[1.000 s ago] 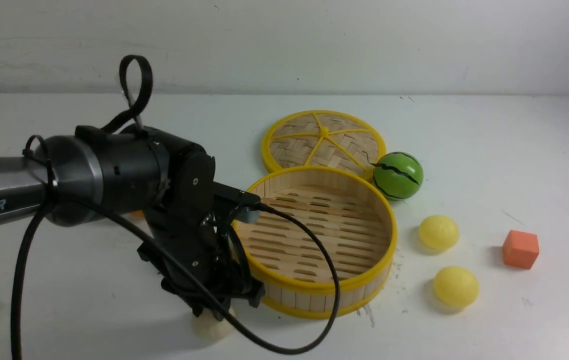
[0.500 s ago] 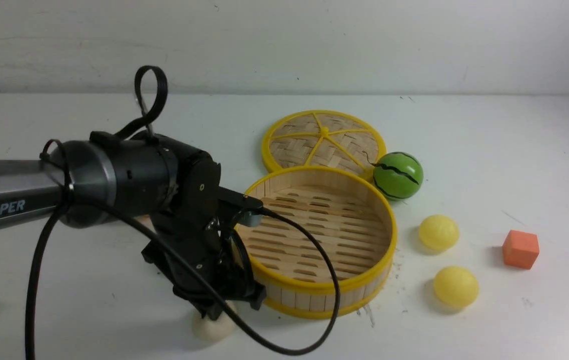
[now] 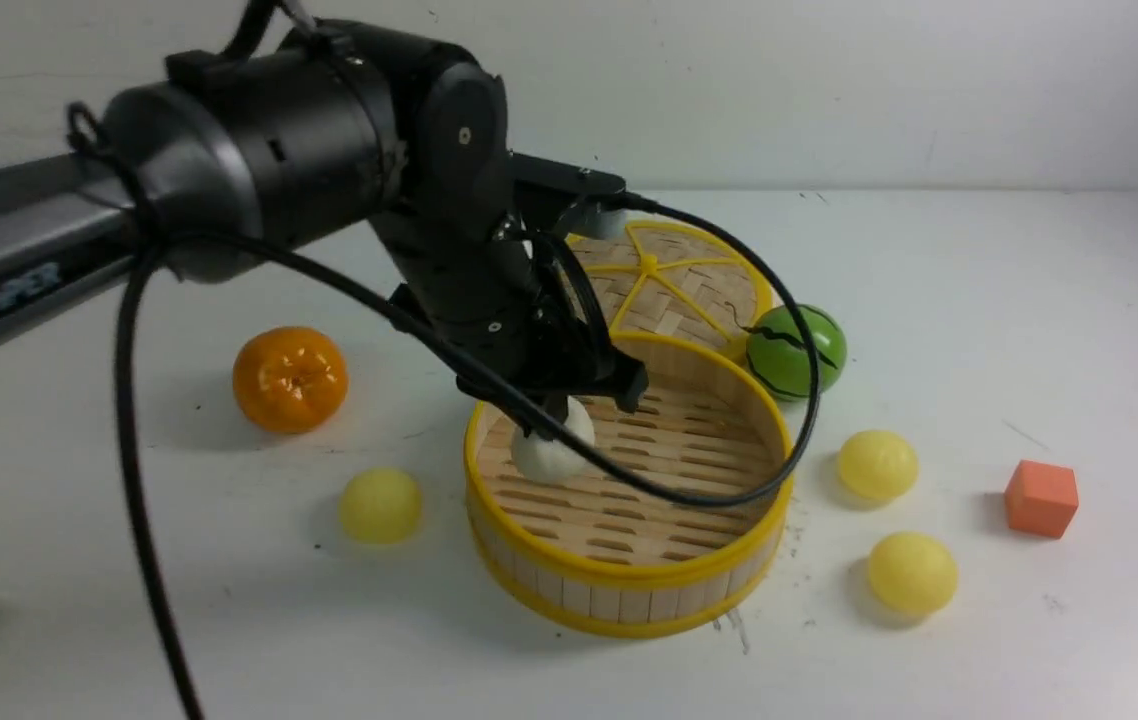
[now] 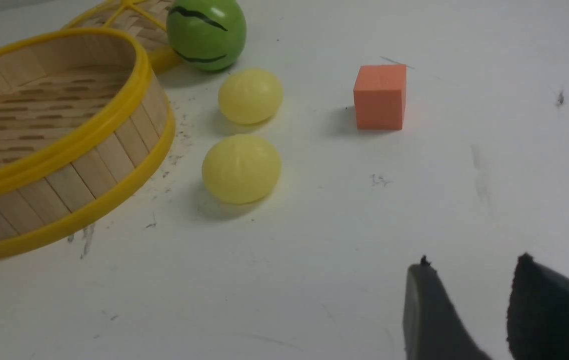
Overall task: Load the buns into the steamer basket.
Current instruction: Use the left arm to put the steamed stuffed bun into the steamer
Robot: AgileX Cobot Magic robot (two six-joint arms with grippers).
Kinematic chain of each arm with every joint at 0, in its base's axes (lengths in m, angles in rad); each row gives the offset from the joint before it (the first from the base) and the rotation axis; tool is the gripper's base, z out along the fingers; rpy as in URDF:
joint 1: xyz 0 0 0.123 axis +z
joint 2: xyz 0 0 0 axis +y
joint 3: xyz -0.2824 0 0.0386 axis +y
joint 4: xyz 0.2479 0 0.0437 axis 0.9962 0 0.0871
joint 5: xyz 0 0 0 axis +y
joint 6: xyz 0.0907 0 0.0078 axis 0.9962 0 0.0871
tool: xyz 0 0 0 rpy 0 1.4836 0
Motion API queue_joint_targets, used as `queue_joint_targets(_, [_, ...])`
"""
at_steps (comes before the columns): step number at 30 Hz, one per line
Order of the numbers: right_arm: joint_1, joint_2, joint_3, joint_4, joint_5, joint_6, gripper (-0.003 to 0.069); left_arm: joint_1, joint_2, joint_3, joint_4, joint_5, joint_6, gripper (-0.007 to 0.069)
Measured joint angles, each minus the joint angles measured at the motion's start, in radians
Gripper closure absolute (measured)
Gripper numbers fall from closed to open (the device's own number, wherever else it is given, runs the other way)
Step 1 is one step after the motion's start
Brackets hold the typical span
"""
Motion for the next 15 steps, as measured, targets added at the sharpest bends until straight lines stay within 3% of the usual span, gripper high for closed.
queue_joint_targets(6, [0.000,0.000,0.000,0.000,0.000,0.000,0.0420,0.018,0.221,-0.179,0.064,0.031,0.000,0.0620])
queue_joint_targets(9, [0.000,0.000,0.000,0.000,0.000,0.000,0.0420,0.028,0.276,-0.251,0.083,0.071,0.000,0.0568])
queue_joint_targets(14, [0.000,0.000,0.000,0.000,0.000,0.000,0.0420,0.035,0.285,-0.315,0.081,0.130,0.000,0.0401])
queue_joint_targets(15, [0.000,0.000,0.000,0.000,0.000,0.000,0.0420,0.035,0.272,-0.333,0.077,0.162,-0.016,0.0314])
